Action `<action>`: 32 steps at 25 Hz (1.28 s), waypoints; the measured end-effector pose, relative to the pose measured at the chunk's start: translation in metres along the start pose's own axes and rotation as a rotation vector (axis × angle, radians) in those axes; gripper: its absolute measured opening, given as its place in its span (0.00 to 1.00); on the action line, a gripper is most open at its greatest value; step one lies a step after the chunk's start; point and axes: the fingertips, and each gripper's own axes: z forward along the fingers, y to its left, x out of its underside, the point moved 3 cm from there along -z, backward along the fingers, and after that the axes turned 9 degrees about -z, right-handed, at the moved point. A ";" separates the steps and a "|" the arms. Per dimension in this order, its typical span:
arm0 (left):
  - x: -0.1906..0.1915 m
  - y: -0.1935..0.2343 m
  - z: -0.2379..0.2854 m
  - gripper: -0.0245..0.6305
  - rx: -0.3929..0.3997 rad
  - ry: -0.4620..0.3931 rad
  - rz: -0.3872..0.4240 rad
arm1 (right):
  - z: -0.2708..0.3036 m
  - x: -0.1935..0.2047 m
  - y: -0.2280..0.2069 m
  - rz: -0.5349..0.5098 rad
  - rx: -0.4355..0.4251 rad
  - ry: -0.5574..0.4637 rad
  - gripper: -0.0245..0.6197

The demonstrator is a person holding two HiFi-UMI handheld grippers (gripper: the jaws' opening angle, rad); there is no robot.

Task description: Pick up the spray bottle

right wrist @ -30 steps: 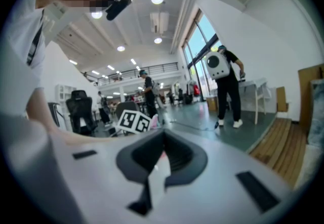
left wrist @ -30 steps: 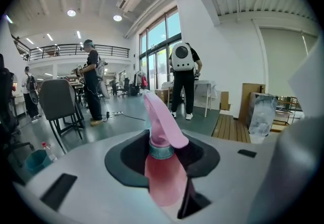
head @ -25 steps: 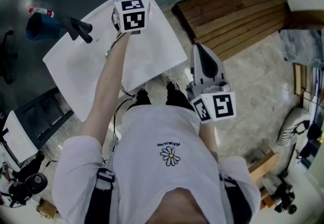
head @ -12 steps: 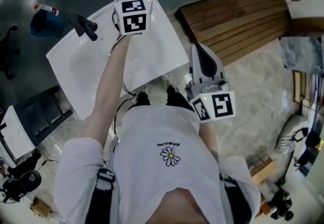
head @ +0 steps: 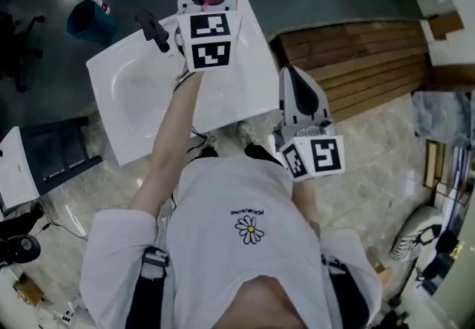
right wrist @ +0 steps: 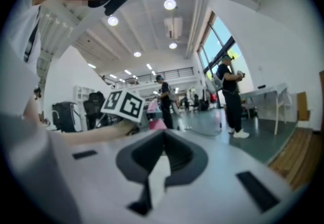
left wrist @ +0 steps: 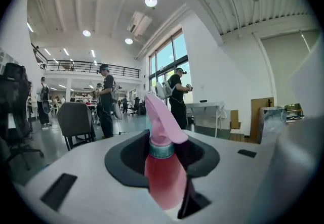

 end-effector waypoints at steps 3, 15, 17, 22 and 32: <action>-0.022 0.005 -0.027 0.28 -0.019 -0.052 -0.003 | 0.007 -0.008 0.009 -0.013 -0.031 -0.021 0.08; -0.089 0.024 -0.151 0.28 -0.108 -0.223 0.042 | 0.037 -0.041 0.059 -0.045 -0.202 -0.106 0.08; -0.092 0.030 -0.173 0.28 -0.153 -0.251 0.054 | 0.040 -0.046 0.070 -0.053 -0.234 -0.120 0.08; -0.090 0.044 -0.224 0.28 -0.252 -0.299 0.084 | 0.048 -0.055 0.103 -0.100 -0.299 -0.146 0.08; -0.068 0.054 -0.298 0.28 -0.343 -0.339 0.164 | 0.048 -0.052 0.153 -0.184 -0.404 -0.145 0.08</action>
